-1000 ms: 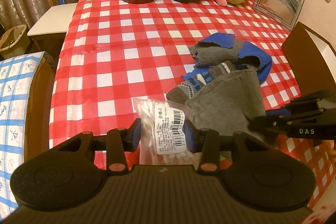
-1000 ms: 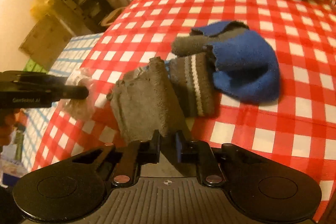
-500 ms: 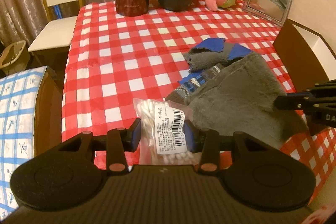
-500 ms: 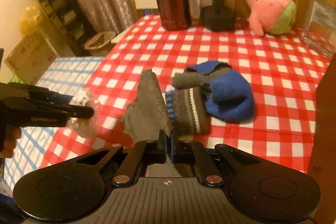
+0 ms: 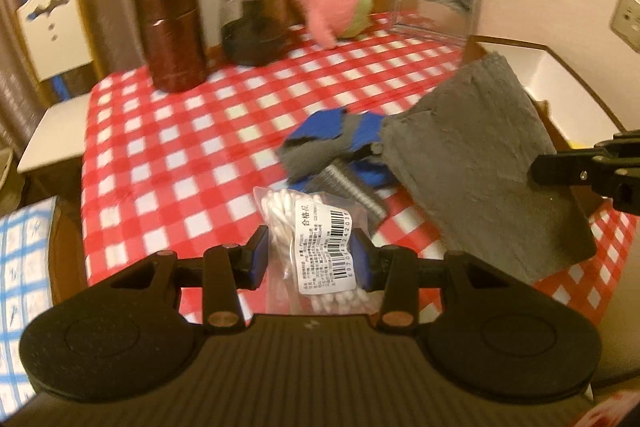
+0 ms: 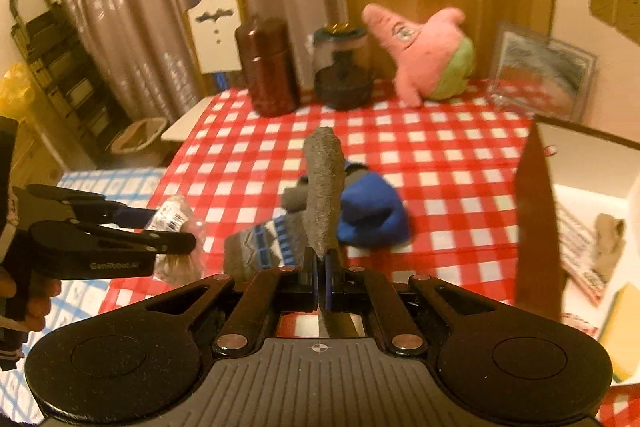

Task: Organize soft objects
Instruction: 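Carry the cotton swab bag and grey cloth up over the brown box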

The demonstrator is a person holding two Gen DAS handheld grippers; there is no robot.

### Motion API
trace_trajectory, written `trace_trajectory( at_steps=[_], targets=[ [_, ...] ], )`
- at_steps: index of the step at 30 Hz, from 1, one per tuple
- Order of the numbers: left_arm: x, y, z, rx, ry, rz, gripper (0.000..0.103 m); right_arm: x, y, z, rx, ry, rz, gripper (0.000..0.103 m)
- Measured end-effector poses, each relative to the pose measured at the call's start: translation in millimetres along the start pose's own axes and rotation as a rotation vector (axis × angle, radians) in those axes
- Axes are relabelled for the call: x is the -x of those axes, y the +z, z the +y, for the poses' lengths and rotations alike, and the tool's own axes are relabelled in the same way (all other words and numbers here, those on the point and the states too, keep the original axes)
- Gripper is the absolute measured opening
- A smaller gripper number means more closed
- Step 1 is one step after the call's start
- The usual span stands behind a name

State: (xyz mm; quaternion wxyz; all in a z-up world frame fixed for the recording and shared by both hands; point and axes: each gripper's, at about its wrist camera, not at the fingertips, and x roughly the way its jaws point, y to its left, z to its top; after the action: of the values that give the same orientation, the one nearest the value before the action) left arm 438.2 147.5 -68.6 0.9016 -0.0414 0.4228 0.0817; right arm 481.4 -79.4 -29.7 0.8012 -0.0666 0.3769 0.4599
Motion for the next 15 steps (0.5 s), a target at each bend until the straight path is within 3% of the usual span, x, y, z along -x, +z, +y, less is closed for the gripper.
trace_trajectory(
  at_steps=[15],
  targets=[
    [6.2,60.5,-87.5,-0.202,-0.130,-0.116,0.039,87.1,14.5,-48.8,-0.092,-0.141,-0.156,0.003]
  ],
)
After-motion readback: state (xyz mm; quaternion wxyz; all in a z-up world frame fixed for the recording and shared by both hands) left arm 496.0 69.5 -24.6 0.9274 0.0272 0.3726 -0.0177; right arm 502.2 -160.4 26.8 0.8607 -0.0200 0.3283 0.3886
